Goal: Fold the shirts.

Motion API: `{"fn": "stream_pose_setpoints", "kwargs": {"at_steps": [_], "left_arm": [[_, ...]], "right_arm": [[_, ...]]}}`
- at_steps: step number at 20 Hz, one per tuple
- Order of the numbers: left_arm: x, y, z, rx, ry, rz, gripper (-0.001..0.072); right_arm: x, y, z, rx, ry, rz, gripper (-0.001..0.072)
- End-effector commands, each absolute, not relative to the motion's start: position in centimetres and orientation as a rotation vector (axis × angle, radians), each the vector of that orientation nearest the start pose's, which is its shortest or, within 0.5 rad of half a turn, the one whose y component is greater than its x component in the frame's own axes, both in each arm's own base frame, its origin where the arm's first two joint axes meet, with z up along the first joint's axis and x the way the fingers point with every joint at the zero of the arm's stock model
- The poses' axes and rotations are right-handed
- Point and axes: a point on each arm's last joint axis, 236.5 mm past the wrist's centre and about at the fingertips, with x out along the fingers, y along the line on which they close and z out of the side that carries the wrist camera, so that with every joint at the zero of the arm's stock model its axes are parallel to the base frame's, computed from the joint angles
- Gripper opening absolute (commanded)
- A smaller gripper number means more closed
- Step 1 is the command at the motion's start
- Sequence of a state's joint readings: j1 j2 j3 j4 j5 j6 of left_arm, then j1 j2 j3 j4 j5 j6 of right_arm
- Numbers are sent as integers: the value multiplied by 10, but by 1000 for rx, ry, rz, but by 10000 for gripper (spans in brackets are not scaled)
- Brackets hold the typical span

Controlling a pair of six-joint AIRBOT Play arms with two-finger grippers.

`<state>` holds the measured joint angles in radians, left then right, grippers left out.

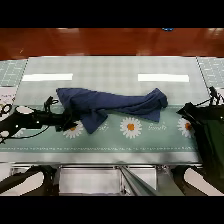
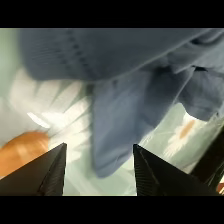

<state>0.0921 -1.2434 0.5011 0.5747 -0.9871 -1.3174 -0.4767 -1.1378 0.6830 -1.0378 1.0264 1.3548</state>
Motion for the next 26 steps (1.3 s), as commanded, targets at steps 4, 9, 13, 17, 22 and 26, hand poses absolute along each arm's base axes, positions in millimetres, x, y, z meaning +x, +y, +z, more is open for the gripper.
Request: {"fn": "stream_pose_setpoints", "kwargs": {"at_steps": [4, 9, 13, 17, 22, 26], "left_arm": [[278, -169, -114, -1009, 1471, -232, 508], [301, -183, -110, -943, 1457, -300, 268], [315, -185, -98, -917, 1430, -356, 21], [315, -188, -92, -918, 1434, -378, 21], [313, -189, -92, -920, 1442, -385, 21], [311, -189, -92, -910, 1450, -389, 20]], "right_arm": [[302, -34, -65, 715, 1244, -50, 411], [319, -32, -58, 761, 1172, -42, 407], [333, -15, -63, 843, 1151, 38, 407], [356, 1, -71, 934, 1113, 120, 407], [391, 24, -94, 859, 1177, 172, 408], [407, 46, -111, 846, 1246, 211, 167]]}}
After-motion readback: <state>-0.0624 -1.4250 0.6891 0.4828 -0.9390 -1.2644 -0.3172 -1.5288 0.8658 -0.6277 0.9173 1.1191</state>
